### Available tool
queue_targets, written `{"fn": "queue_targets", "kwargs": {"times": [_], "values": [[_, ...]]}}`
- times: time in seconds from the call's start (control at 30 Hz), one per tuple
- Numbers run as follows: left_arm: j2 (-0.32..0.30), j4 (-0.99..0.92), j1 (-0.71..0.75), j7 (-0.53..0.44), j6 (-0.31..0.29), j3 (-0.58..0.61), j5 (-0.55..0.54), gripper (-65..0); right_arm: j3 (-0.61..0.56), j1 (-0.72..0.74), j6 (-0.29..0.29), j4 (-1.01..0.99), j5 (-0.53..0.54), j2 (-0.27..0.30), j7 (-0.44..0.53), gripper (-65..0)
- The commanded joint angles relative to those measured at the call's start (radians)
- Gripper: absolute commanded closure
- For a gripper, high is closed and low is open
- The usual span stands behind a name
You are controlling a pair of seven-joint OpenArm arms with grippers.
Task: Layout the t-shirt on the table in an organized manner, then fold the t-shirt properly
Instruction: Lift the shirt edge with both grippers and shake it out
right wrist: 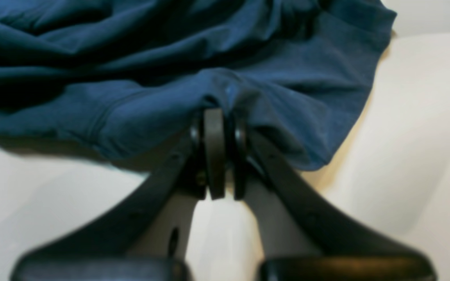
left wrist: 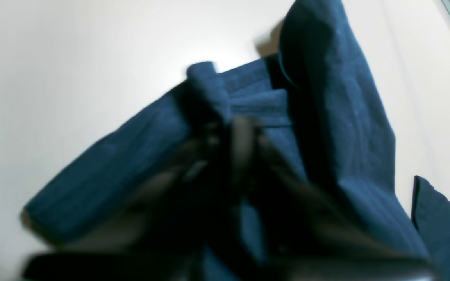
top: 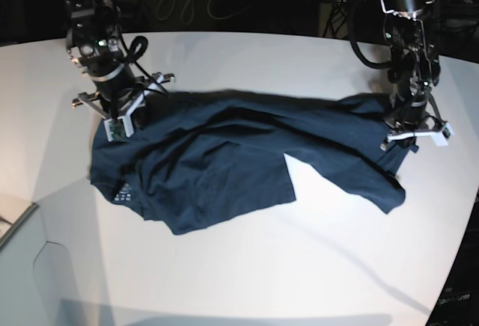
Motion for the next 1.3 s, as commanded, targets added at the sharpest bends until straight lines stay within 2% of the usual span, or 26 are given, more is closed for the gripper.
{"fn": "queue_targets", "kwargs": {"times": [0.0,0.03,0.23,0.4,0.5,0.67,0.77,0.87,0.93,1.03,1.1,1.17,1.27], "values": [[-0.011,0.026,-0.019,-0.023,-0.006,-0.003,-0.004,0.0,0.003,0.009,-0.003,0.015,0.002,0.006,0.025,0.0],[-0.011,0.029,-0.019,-0.023,-0.006,-0.003,-0.005,-1.5,0.003,0.009,-0.003,0.015,0.002,0.006,0.025,0.0],[-0.010,0.122,0.015,-0.019,-0.005,-0.005,-0.005,0.0,0.071,0.020,-0.003,0.017,0.002,0.006,0.026,0.0],[-0.010,0.319,0.132,-0.019,-0.002,-0.012,-0.005,0.0,0.140,0.021,0.002,0.040,0.002,0.006,0.022,0.0],[0.013,0.414,0.218,-0.017,-0.006,-0.072,-0.010,-0.1,0.157,-0.009,0.002,0.078,0.002,0.006,0.019,0.0],[0.038,0.489,0.336,-0.016,-0.008,-0.175,-0.108,-0.1,0.150,-0.085,0.003,0.147,0.002,0.008,0.022,0.0],[0.032,0.489,0.399,-0.016,-0.008,-0.183,-0.182,-0.2,0.150,-0.121,0.003,0.189,0.002,0.008,0.019,0.0],[0.032,0.472,0.430,-0.016,-0.008,-0.186,-0.200,-0.2,0.150,-0.151,0.005,0.201,0.002,0.008,0.019,0.0],[0.036,0.441,0.434,-0.016,-0.009,-0.186,-0.206,-0.2,0.150,-0.158,0.048,0.195,0.002,0.008,0.017,0.0],[0.038,0.401,0.428,-0.022,-0.009,-0.186,-0.208,-0.2,0.154,-0.160,0.183,0.172,0.002,0.008,0.009,0.0],[0.035,0.391,0.411,-0.023,-0.009,-0.186,-0.208,-0.2,0.157,-0.146,0.247,0.161,0.001,0.008,-0.026,0.0],[0.033,0.388,0.374,-0.023,-0.008,-0.187,-0.200,-0.2,0.157,-0.115,0.284,0.161,0.001,0.008,-0.057,0.0],[0.030,0.392,0.328,-0.017,-0.002,-0.187,-0.200,-0.1,0.157,-0.065,0.287,0.162,0.001,0.008,-0.112,0.0]]}}
